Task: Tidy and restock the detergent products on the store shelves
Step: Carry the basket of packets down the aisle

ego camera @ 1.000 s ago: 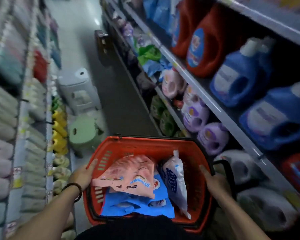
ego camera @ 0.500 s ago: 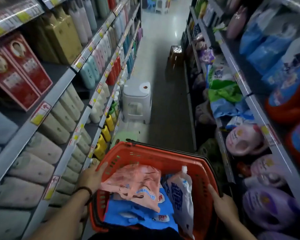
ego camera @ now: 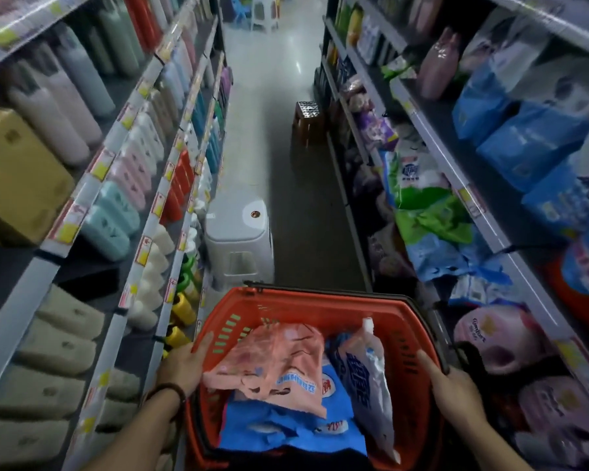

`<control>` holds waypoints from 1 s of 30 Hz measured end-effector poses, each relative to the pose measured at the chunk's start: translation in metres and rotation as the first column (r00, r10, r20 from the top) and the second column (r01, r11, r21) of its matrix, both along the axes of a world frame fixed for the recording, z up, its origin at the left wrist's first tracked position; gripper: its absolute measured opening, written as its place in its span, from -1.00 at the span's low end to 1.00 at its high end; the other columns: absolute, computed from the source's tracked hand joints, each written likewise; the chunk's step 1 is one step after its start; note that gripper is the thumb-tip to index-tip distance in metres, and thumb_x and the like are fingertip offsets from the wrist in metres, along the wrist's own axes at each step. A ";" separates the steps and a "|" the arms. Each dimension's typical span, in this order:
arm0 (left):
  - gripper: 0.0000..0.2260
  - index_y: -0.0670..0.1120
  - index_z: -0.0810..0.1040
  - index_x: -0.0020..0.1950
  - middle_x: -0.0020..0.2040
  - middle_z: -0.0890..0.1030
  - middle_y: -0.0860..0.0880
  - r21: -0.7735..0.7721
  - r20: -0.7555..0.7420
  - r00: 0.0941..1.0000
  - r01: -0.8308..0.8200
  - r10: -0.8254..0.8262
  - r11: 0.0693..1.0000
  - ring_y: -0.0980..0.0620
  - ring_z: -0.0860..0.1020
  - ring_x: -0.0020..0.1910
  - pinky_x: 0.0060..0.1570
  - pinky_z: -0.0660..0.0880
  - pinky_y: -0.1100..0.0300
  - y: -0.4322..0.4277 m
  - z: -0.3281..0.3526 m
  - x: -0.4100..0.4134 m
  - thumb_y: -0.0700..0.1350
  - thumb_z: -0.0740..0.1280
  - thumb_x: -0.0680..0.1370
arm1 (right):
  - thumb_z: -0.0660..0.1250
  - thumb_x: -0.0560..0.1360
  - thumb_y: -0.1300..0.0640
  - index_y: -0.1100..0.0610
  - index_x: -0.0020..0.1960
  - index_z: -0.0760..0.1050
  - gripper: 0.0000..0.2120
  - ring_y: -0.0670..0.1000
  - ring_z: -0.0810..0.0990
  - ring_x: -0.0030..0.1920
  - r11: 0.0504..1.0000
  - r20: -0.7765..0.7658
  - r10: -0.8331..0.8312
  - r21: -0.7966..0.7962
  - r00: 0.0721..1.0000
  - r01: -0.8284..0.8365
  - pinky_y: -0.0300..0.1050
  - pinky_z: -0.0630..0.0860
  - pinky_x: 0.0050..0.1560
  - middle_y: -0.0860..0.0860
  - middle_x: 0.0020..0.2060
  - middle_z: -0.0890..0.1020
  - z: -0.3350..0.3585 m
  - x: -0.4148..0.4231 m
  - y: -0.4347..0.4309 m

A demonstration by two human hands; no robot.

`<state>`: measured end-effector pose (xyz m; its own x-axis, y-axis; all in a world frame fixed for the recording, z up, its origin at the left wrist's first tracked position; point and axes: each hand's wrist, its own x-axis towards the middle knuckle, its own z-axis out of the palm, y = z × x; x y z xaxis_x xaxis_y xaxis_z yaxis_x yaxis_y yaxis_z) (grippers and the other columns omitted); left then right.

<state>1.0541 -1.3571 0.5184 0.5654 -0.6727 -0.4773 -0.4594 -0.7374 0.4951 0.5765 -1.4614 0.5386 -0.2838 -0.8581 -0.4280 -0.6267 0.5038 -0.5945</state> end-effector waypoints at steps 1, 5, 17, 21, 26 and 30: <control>-0.34 0.05 0.69 -0.15 -0.21 0.71 0.05 0.002 -0.010 1.000 -0.001 0.001 1.000 -0.05 0.65 -0.19 -0.04 0.60 0.03 -0.023 -0.006 0.004 0.53 0.04 0.53 | 0.33 0.55 -0.35 0.09 0.20 0.71 -0.45 0.23 0.66 0.25 1.000 0.022 0.013 -0.016 1.000 -0.012 0.06 0.51 0.27 0.15 0.16 0.73 -0.005 0.003 -0.021; -0.37 0.04 0.71 -0.11 -0.18 0.71 0.02 0.004 -0.003 0.998 -0.070 0.070 0.998 -0.06 0.64 -0.18 -0.05 0.59 0.04 -0.110 -0.013 0.009 0.49 0.06 0.55 | 0.33 0.57 -0.34 0.04 0.17 0.69 -0.52 0.21 0.64 0.23 0.994 0.028 0.094 -0.052 0.995 -0.093 0.07 0.52 0.29 0.10 0.17 0.69 -0.015 0.016 -0.137; -0.41 0.04 0.62 -0.19 -0.19 0.69 -0.08 -0.052 0.128 0.989 -0.063 0.070 0.997 -0.16 0.61 -0.16 -0.06 0.57 -0.02 -0.346 0.031 0.040 0.47 0.06 0.57 | 0.43 0.36 -0.51 0.02 0.09 0.68 -0.37 0.06 0.70 0.08 0.997 0.309 -0.070 0.006 0.948 0.072 0.01 0.54 0.26 -0.01 0.05 0.74 -0.008 0.052 -0.369; -0.47 0.03 0.67 0.00 -0.03 0.69 -0.12 -0.004 0.073 0.997 0.002 -0.002 1.000 -0.14 0.58 -0.09 -0.03 0.47 0.04 -0.438 0.031 0.051 0.39 0.10 0.62 | 0.22 0.27 -0.67 0.13 0.08 0.69 -0.09 0.23 0.71 0.09 0.996 0.095 -0.039 0.088 0.995 0.031 0.11 0.57 0.22 0.18 0.01 0.75 -0.029 0.054 -0.432; -0.21 -0.01 0.73 -0.04 -0.08 0.74 -0.09 0.031 0.035 0.985 0.167 -0.168 0.986 -0.16 0.67 -0.07 0.03 0.59 0.02 -0.590 0.011 0.095 0.59 0.01 0.45 | 0.35 0.50 -0.42 0.22 0.43 0.51 -0.20 0.29 0.57 0.35 0.972 0.093 -0.234 0.056 0.968 0.229 0.10 0.39 0.38 0.28 0.33 0.62 -0.018 0.089 -0.487; -0.47 0.05 0.64 -0.24 -0.27 0.66 0.05 0.006 0.028 0.945 0.327 -0.327 0.945 -0.11 0.66 -0.12 -0.18 0.50 0.12 -0.693 0.039 0.111 0.42 0.16 0.59 | 0.32 0.41 -0.54 0.11 0.44 0.51 -0.12 0.31 0.58 0.31 0.874 0.157 -0.484 0.128 0.861 0.469 0.15 0.43 0.36 0.27 0.29 0.61 -0.015 0.120 -0.511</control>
